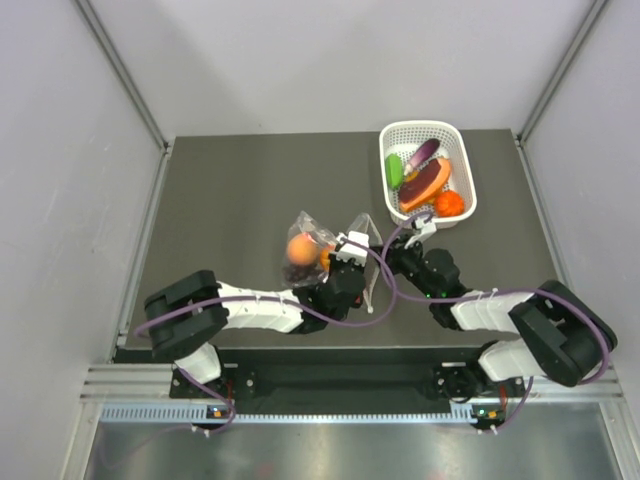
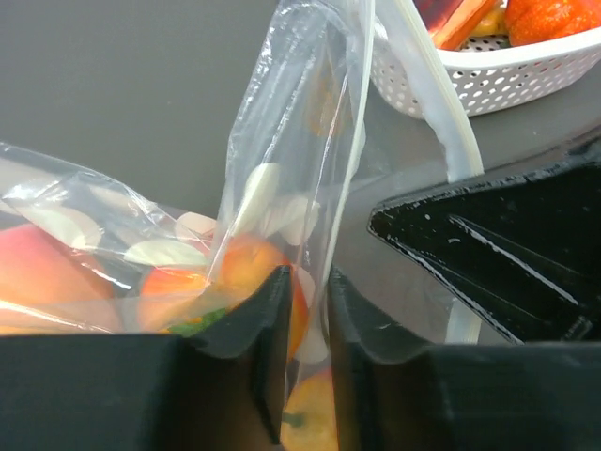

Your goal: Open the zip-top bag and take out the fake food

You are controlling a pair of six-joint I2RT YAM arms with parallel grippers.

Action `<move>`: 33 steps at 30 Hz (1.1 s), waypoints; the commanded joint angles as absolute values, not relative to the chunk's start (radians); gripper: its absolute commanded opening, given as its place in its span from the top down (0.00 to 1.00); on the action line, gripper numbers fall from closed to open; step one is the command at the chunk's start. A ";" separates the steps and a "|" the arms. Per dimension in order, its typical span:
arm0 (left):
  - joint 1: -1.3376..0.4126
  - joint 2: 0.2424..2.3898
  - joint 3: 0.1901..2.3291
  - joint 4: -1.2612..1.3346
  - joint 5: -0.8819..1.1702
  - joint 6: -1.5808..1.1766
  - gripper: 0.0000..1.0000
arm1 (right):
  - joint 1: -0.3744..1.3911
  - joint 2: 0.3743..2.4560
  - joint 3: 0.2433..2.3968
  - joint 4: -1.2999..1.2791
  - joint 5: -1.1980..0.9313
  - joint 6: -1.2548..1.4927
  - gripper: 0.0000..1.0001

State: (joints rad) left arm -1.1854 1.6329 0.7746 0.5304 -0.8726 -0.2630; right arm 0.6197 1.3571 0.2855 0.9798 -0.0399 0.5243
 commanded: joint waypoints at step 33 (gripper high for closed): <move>-0.971 1.217 0.965 -0.100 -0.282 0.068 1.00 | 0.623 1.384 0.120 1.071 0.227 0.561 1.00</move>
State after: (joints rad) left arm -0.9752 1.2930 0.9447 -0.0956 -0.2947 0.0933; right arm 0.6193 1.3655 0.1261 1.0359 0.1463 0.5617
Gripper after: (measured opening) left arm 0.020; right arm 0.005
